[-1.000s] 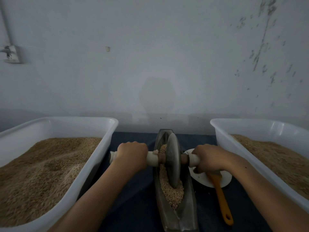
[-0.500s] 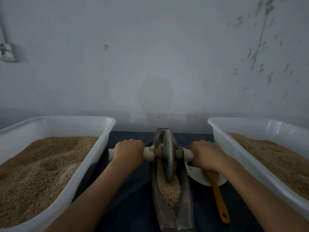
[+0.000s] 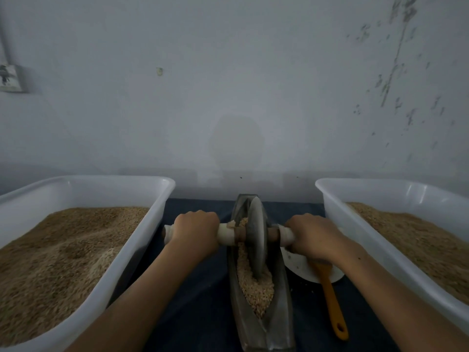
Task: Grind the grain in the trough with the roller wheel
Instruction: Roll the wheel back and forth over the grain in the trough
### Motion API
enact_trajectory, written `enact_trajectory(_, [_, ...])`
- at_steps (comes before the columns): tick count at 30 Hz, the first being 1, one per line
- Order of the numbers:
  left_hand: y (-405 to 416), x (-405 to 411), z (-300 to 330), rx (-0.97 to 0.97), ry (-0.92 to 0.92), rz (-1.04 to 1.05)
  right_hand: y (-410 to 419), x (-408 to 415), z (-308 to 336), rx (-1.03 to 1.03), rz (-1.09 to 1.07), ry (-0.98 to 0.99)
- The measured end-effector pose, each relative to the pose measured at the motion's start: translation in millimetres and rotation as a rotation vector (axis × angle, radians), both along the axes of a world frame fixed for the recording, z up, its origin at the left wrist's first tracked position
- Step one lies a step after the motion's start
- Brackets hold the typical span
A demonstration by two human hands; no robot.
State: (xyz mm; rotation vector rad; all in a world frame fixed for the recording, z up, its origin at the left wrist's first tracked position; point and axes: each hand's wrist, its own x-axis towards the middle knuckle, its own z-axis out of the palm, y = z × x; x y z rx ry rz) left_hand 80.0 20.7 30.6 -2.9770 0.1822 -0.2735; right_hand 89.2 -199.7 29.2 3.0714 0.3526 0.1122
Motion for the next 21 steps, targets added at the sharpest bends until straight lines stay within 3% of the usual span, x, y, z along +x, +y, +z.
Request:
enact_trajectory(2, [0, 1, -2, -0.010, -0.025, 0.004, 1, 1, -4, 0.006, 0.006, -0.112])
enact_trajectory(5, [0, 1, -2, 0.000, -0.029, 0.011, 1, 1, -5, 0.019, 0.009, -0.121])
enact_trajectory(12, [2, -2, 3, 0.059, 0.100, -0.007, -2, -3, 11, -0.015, 0.018, 0.228])
enact_trajectory(15, [3, -3, 4, 0.074, 0.129, -0.007, -2, -4, 12, -0.022, 0.005, 0.268])
enact_trajectory(21, [1, 0, -1, 0.013, 0.004, 0.012, 0, -1, 3, -0.015, 0.008, 0.047])
